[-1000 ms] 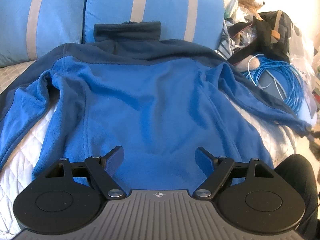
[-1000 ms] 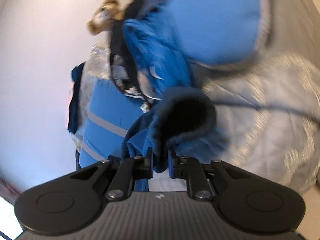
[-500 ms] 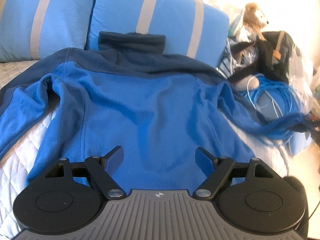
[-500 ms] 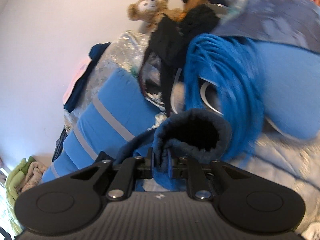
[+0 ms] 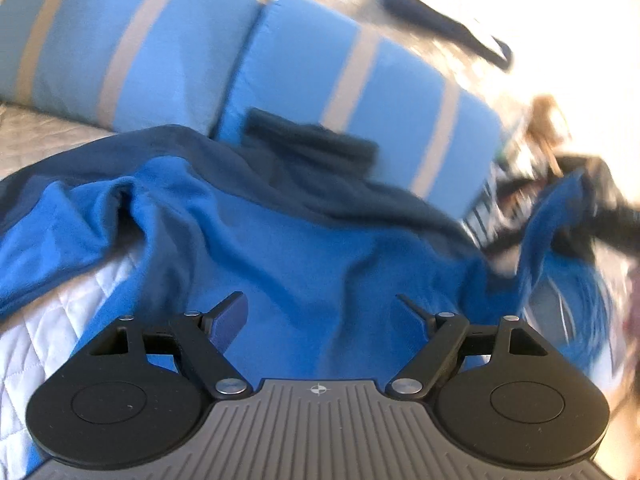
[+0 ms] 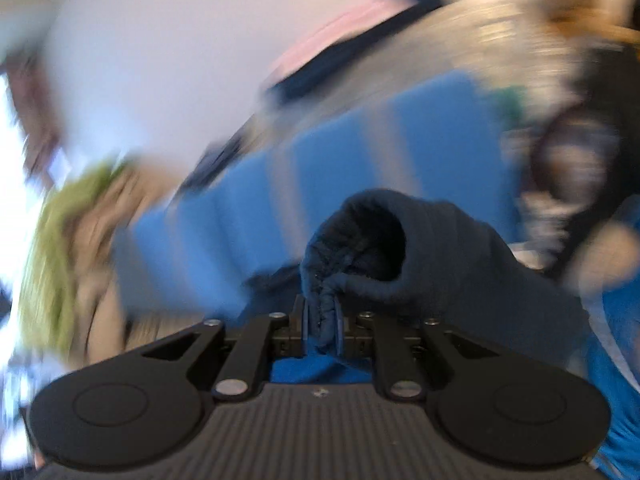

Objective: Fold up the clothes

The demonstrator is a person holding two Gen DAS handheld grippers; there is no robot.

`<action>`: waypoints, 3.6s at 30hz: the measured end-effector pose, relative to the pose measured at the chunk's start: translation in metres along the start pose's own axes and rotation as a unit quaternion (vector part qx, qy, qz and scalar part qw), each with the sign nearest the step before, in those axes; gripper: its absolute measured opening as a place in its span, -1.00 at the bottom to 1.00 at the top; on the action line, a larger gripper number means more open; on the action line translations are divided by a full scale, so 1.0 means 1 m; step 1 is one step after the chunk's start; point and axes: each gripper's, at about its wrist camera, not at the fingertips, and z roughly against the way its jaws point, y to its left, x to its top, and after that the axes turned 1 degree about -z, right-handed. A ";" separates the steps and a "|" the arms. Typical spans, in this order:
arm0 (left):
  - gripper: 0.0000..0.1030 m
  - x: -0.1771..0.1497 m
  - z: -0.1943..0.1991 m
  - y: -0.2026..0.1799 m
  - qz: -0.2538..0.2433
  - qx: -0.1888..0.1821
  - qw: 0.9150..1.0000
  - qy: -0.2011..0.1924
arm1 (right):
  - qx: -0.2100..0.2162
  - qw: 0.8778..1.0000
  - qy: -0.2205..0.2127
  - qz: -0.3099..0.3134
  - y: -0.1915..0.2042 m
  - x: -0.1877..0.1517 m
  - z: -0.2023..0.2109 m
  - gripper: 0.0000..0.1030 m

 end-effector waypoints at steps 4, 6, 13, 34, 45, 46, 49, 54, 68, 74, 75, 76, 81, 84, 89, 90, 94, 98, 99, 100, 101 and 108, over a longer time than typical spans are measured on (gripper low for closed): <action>0.51 0.008 -0.008 0.016 0.045 0.009 0.999 -0.025 | 0.061 0.987 0.115 0.099 0.078 -0.037 -0.074 -0.75; 0.51 0.006 -0.012 0.025 0.064 0.004 0.998 -0.028 | 0.083 0.973 0.164 0.139 0.111 -0.066 -0.100 -0.75; 0.51 -0.003 -0.020 0.044 0.087 -0.001 0.996 0.006 | 0.089 0.937 0.249 0.226 0.162 -0.153 -0.134 -0.97; 0.51 -0.018 -0.042 0.059 0.164 -0.047 0.982 0.084 | -0.121 0.910 0.133 0.373 0.198 -0.222 -0.119 0.22; 0.51 -0.024 -0.057 0.056 0.179 -0.075 0.973 0.124 | -0.151 0.853 0.183 0.465 0.196 -0.269 -0.131 -0.76; 0.51 -0.024 -0.057 0.054 0.176 -0.075 0.973 0.125 | -0.151 0.850 0.186 0.468 0.196 -0.270 -0.130 -0.76; 0.51 -0.024 -0.058 0.052 0.172 -0.076 0.974 0.126 | -0.158 0.846 0.185 0.475 0.197 -0.268 -0.128 -0.28; 0.51 -0.023 -0.055 0.056 0.183 -0.076 0.973 0.119 | -0.127 0.846 0.160 0.492 0.208 -0.267 -0.106 0.22; 0.51 -0.022 -0.052 0.055 0.186 -0.078 0.973 0.114 | -0.169 0.748 0.144 0.626 0.204 -0.303 -0.125 0.19; 0.51 -0.022 -0.053 0.057 0.191 -0.077 0.972 0.116 | -0.181 0.707 0.116 0.674 0.204 -0.326 -0.134 0.16; 0.51 -0.022 -0.053 0.058 0.193 -0.077 0.971 0.117 | -0.179 0.706 0.113 0.676 0.204 -0.328 -0.134 0.07; 0.51 -0.022 -0.053 0.058 0.195 -0.077 0.971 0.117 | -0.176 0.706 0.111 0.677 0.203 -0.328 -0.134 0.01; 0.51 -0.022 -0.052 0.058 0.198 -0.084 0.970 0.116 | -0.163 0.720 0.102 0.667 0.202 -0.325 -0.133 -0.71; 0.51 -0.022 -0.051 0.059 0.207 -0.101 0.967 0.112 | -0.166 0.742 0.087 0.644 0.203 -0.313 -0.131 -0.73; 0.51 -0.022 -0.051 0.062 0.247 -0.149 0.952 0.101 | -0.182 0.783 0.046 0.592 0.209 -0.287 -0.127 -0.74; 0.51 -0.022 -0.052 0.063 0.257 -0.158 0.948 0.099 | -0.186 0.790 0.039 0.582 0.210 -0.281 -0.127 -0.74; 0.52 -0.024 -0.056 0.066 0.299 -0.189 0.930 0.095 | -0.190 0.807 0.026 0.558 0.214 -0.266 -0.129 -0.74; 0.55 -0.030 -0.066 0.065 0.331 -0.187 0.918 0.114 | -0.186 0.812 0.024 0.553 0.217 -0.264 -0.130 -0.74; 0.55 -0.032 -0.070 0.064 0.335 -0.181 0.917 0.122 | -0.185 0.812 0.024 0.553 0.217 -0.265 -0.130 -0.74; 0.55 -0.033 -0.073 0.062 0.339 -0.178 0.915 0.129 | -0.184 0.812 0.025 0.554 0.218 -0.265 -0.130 -0.74; 0.55 -0.035 -0.076 0.060 0.343 -0.176 0.913 0.134 | -0.183 0.812 0.025 0.554 0.218 -0.266 -0.130 -0.74; 0.53 -0.038 -0.091 0.044 0.352 -0.163 0.911 0.141 | -0.175 0.811 0.027 0.557 0.220 -0.270 -0.129 -0.74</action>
